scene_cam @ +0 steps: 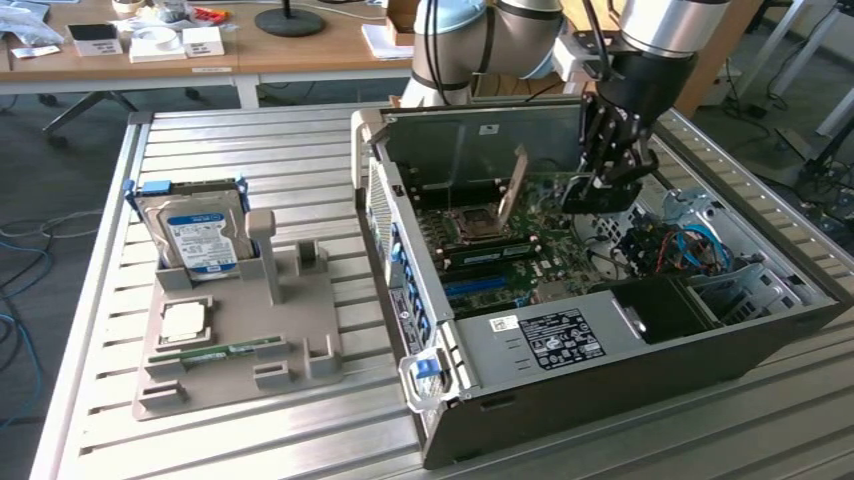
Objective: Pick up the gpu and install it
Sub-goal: 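Insert the gpu into the slot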
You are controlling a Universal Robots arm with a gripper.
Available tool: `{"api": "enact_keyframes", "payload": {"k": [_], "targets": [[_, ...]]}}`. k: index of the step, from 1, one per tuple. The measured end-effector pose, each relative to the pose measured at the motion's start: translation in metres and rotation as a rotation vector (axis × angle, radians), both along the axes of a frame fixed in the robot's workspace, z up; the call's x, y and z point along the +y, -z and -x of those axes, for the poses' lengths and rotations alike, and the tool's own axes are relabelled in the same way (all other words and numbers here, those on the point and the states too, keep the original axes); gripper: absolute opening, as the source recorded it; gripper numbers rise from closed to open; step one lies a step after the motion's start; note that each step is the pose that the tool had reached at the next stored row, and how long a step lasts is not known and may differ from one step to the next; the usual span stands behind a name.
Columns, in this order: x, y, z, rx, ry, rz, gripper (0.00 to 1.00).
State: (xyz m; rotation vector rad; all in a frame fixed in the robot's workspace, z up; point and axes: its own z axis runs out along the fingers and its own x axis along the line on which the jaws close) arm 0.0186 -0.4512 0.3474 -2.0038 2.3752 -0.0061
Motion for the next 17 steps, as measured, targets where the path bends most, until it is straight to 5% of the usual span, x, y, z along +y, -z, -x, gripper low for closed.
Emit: {"api": "enact_keyframes", "payload": {"k": [17], "targets": [[0.0,0.0045,0.0003,0.0,0.0,0.0,0.27]]}}
